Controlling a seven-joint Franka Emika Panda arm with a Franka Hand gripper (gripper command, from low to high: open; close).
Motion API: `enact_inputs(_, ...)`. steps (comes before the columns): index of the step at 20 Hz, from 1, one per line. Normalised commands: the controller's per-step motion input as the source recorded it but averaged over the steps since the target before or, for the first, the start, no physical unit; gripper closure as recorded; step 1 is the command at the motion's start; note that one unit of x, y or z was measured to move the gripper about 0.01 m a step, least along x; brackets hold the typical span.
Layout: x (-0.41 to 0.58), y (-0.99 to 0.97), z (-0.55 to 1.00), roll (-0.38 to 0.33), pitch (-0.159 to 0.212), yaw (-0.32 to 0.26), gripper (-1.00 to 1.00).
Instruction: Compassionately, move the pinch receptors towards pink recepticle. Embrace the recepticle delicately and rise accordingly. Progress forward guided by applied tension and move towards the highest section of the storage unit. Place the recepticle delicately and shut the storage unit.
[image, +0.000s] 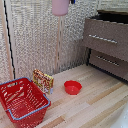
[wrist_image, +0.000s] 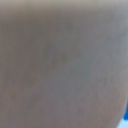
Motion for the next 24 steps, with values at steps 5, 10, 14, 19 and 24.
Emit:
enact_inputs(5, 0.253, -0.49, 0.99, 0.0, 0.045, -0.155, 1.0)
enact_inputs(10, 0.35, -0.63, 0.91, -0.023, 0.08, -0.142, 1.0)
enact_inputs(14, 0.304, -0.65, 0.76, -0.068, 0.043, -0.112, 1.0)
enact_inputs(19, 0.396, -0.67, 0.68, -0.087, -0.003, -0.097, 1.0)
enact_inputs(24, 0.183, -0.82, 0.52, -0.083, 0.012, -0.056, 1.0)
